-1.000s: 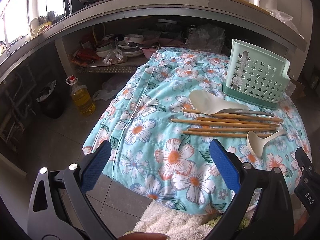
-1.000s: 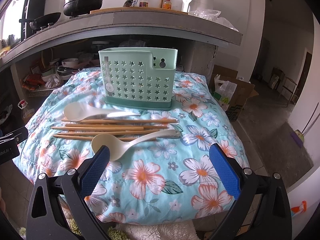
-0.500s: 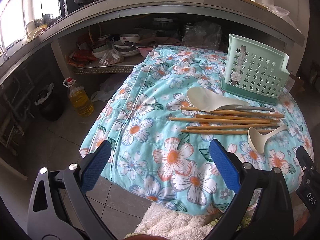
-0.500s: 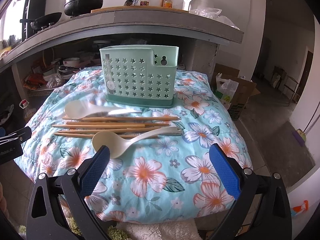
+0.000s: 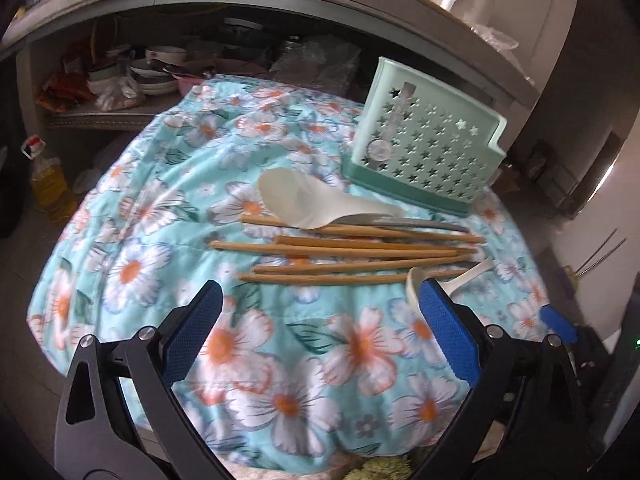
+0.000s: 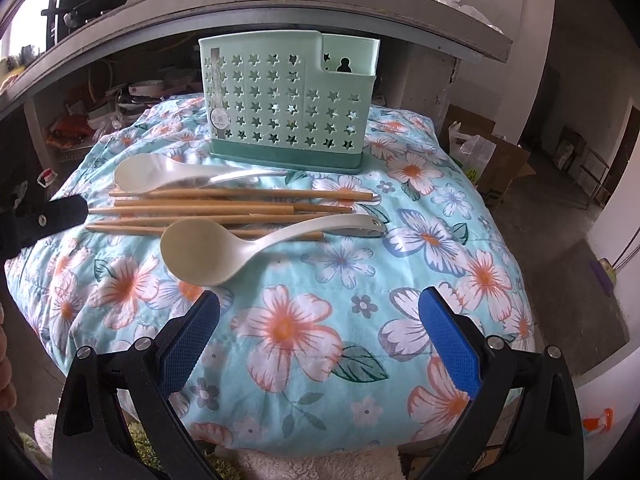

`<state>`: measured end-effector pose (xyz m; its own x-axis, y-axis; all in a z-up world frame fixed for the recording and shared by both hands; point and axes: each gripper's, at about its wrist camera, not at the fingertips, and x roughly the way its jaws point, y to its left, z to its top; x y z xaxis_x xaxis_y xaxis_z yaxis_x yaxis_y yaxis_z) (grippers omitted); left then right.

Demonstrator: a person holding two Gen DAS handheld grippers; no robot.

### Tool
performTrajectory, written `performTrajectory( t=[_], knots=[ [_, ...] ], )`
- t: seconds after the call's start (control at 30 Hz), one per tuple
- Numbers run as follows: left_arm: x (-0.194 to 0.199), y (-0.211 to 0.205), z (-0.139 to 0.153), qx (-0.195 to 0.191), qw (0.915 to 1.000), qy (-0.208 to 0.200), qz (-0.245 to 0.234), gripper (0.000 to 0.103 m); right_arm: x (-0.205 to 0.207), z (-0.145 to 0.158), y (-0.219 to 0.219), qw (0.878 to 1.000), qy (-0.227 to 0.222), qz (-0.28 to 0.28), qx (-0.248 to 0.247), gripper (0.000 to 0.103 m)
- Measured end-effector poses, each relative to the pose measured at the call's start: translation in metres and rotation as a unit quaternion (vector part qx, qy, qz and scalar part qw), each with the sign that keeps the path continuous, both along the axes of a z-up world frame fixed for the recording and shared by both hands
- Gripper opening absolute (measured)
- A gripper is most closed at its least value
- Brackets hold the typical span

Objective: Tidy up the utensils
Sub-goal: 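Lower the left gripper onto the white ladle handle and close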

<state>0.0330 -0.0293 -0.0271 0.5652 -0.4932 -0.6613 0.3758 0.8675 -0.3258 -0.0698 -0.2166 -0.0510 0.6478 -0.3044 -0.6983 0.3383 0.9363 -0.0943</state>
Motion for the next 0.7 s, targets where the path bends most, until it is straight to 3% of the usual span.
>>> performTrajectory(
  t=[0.13,0.27,0.4,0.43,0.47,0.7],
  knots=[
    [0.01,-0.016,-0.005,-0.026,0.9993,0.02,-0.019,0.095,0.003,-0.008,-0.006,1.0,-0.002,0.009,-0.002,0.097],
    [0.014,-0.035,-0.006,-0.008,0.9987,0.015,-0.048,0.095,0.006,-0.02,-0.012,1.0,0.009,0.026,-0.003,0.097],
    [0.015,-0.044,-0.008,-0.022,0.9964,0.027,-0.077,0.094,0.008,-0.03,-0.022,0.999,0.014,0.028,0.025,0.097],
    [0.015,-0.048,-0.009,-0.025,0.9956,0.03,-0.085,0.092,0.008,-0.031,-0.023,0.999,0.013,0.029,0.029,0.097],
    [0.014,-0.05,-0.011,-0.029,0.9945,0.035,-0.094,0.082,0.009,-0.032,-0.024,0.999,0.013,0.03,0.032,0.097],
    [0.026,-0.063,-0.035,-0.058,0.9834,0.124,-0.119,0.047,0.008,-0.035,-0.026,0.998,0.009,0.035,0.042,0.097]
  ],
)
